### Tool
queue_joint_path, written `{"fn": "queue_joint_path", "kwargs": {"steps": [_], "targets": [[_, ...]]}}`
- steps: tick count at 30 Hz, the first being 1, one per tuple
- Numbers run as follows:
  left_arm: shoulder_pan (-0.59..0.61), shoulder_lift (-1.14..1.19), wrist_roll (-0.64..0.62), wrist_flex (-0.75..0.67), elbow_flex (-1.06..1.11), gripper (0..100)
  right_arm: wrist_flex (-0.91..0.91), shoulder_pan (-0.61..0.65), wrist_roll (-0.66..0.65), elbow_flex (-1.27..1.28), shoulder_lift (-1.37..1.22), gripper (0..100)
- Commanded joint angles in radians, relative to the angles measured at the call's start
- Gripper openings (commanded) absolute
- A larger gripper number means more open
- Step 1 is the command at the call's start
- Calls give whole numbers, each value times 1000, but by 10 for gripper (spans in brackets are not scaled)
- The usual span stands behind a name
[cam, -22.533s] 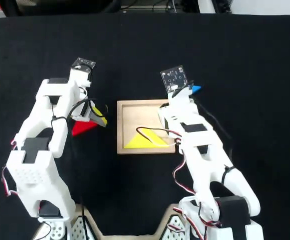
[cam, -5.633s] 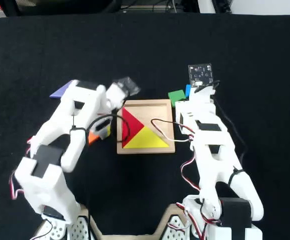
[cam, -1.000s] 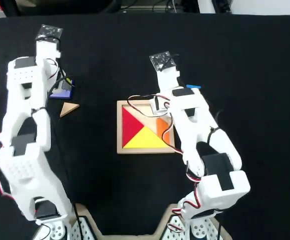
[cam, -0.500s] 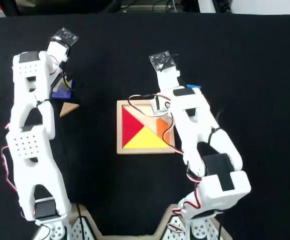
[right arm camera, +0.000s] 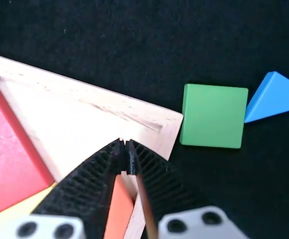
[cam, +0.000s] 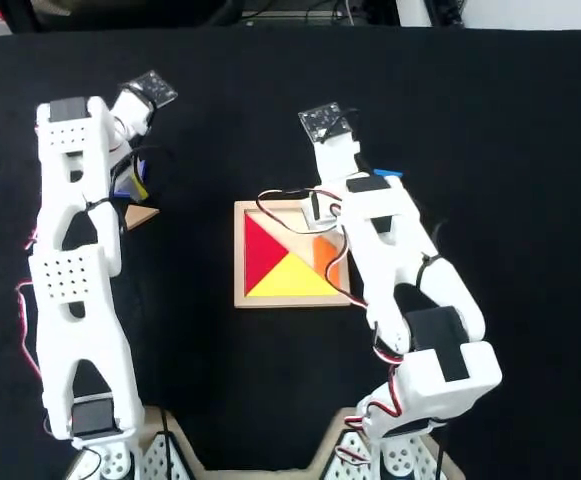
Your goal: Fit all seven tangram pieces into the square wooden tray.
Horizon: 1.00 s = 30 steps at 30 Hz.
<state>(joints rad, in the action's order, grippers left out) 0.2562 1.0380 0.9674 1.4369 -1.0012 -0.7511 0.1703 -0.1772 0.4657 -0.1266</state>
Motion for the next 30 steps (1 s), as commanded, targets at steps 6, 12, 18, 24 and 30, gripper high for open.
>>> {"fn": "queue_joint_path", "kwargs": {"steps": [6,12,18,24,30], "targets": [[-7,0,9,-21,-54,276,-3,-18,-9,-7,59,11],[-10,9,23,-20,-44,271,-3,-18,-9,-5,56,11],[-8,91,46,-12,-53,270,-3,-20,-9,-2,58,11],[-13,101,49,32,-54,147,-3,-20,-11,-2,58,11],[-18,112,61,149,-166,98,-2,-20,-11,-2,53,11]]}}
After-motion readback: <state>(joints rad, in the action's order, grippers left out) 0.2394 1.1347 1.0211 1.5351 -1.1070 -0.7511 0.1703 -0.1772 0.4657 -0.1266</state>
